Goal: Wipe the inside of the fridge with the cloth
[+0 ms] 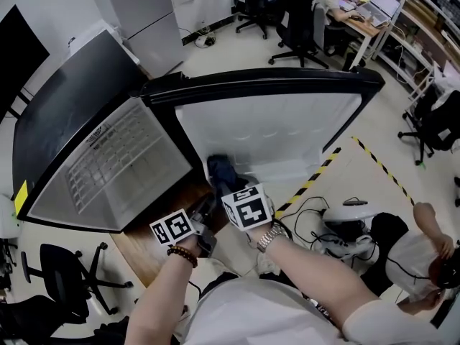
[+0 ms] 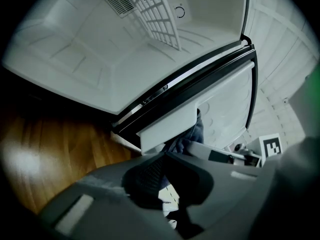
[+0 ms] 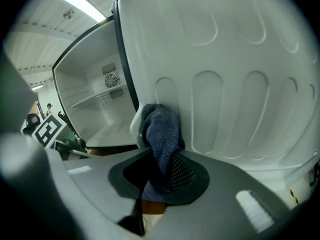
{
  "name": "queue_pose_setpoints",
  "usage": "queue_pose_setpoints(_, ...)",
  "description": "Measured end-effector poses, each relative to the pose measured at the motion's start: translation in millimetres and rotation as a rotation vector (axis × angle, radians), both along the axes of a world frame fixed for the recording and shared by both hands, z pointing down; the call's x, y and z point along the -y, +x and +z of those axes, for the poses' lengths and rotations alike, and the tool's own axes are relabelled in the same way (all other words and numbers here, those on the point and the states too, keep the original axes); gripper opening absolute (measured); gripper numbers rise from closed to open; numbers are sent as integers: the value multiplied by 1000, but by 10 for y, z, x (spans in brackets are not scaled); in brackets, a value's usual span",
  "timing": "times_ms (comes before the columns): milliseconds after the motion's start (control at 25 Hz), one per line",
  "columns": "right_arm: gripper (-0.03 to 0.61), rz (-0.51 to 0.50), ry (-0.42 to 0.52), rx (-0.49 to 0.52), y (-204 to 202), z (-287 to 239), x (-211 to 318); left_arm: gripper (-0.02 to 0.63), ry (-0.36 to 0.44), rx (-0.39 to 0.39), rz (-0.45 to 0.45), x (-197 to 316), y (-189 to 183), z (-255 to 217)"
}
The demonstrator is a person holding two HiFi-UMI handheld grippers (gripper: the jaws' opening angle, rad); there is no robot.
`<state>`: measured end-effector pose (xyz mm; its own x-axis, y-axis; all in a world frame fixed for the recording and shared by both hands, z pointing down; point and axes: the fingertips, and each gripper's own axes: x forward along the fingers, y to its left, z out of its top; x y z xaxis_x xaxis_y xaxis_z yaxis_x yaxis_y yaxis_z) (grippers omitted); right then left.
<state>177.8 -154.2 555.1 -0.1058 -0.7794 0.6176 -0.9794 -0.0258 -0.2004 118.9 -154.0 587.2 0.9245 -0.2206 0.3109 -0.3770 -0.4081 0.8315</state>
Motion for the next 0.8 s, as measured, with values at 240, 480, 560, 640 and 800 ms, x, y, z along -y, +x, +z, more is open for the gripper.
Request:
queue_pose_setpoints(240,64,62,-14,6,227,41,-134,2,1,1,2,-36,11,8)
queue_pose_setpoints(480,64,126,-12,17,504,32,-327,2,11,0,15,-96,83,-17)
queue_pose_setpoints(560,64,152,-12,14,637,26,-401,2,15,0,18,-115,114,-26)
queue_pose_setpoints(640,64,181,-14,13,777,37,-482,2,16,0,22,-140,144,-27)
queue_pose_setpoints(800,64,234,-16,20,1015,46,-650,2,18,2,31,-199,200,-28)
